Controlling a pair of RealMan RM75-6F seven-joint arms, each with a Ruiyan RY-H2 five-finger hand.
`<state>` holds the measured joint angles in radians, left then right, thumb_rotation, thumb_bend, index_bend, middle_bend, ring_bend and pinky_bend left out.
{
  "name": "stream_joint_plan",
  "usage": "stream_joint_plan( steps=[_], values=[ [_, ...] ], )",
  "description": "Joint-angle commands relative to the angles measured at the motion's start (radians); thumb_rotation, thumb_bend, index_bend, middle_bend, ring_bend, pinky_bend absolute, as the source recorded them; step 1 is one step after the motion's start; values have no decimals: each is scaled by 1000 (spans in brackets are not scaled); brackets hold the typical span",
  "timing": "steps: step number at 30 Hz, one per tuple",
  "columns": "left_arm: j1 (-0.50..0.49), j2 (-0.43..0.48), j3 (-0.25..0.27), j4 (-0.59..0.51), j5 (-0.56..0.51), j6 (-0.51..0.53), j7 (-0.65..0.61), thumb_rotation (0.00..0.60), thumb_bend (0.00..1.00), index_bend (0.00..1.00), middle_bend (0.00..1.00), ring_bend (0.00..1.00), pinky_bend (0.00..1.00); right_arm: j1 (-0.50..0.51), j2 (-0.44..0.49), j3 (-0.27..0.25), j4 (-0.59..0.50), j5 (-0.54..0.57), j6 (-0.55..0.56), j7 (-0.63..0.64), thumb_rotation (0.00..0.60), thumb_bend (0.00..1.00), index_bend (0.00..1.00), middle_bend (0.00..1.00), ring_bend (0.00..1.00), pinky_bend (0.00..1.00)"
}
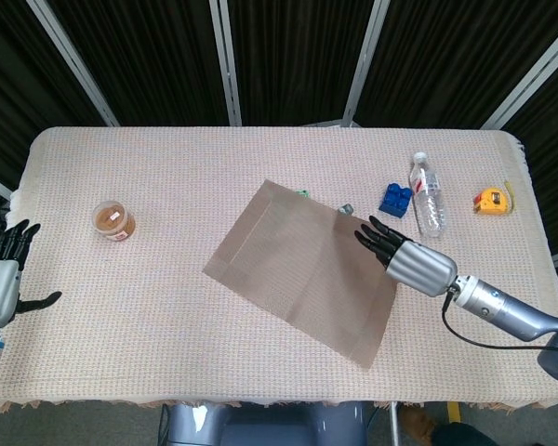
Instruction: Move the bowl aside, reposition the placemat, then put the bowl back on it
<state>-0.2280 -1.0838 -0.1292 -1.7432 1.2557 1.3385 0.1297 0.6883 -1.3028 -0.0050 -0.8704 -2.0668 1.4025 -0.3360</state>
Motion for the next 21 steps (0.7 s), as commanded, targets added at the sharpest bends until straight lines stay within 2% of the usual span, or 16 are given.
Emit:
stream_joint_plan(
  steps=[1,9,13,15,18,21],
  values=[
    [-3,-3,3,5,6,-5,1,600,53,0,0,0,0,-61,-2,44,-62,112,14,-7,600,0,0,0,0,0],
    [-35,-32,21,34,72,-36,17,600,66,0,0,0,0,-218,94,88,-400,352,48,89,600,0,0,0,0,0],
    [-90,-88,25,96,140,-78,27,600,91,0,0,0,0,-296,144,118,-581,519,40,135,600,0,0,0,0,0],
    [-120,-113,27,125,170,-107,22,600,100,3,0,0,0,-321,152,125,-638,572,37,183,600,0,0,0,0,0],
    [-181,-172,22,193,218,-157,10,600,114,50,0,0,0,-365,168,125,-704,630,46,235,600,0,0,0,0,0],
    [-240,-236,14,256,247,-205,-12,600,131,146,0,0,0,-405,169,120,-752,656,76,243,600,0,0,0,0,0]
  ],
)
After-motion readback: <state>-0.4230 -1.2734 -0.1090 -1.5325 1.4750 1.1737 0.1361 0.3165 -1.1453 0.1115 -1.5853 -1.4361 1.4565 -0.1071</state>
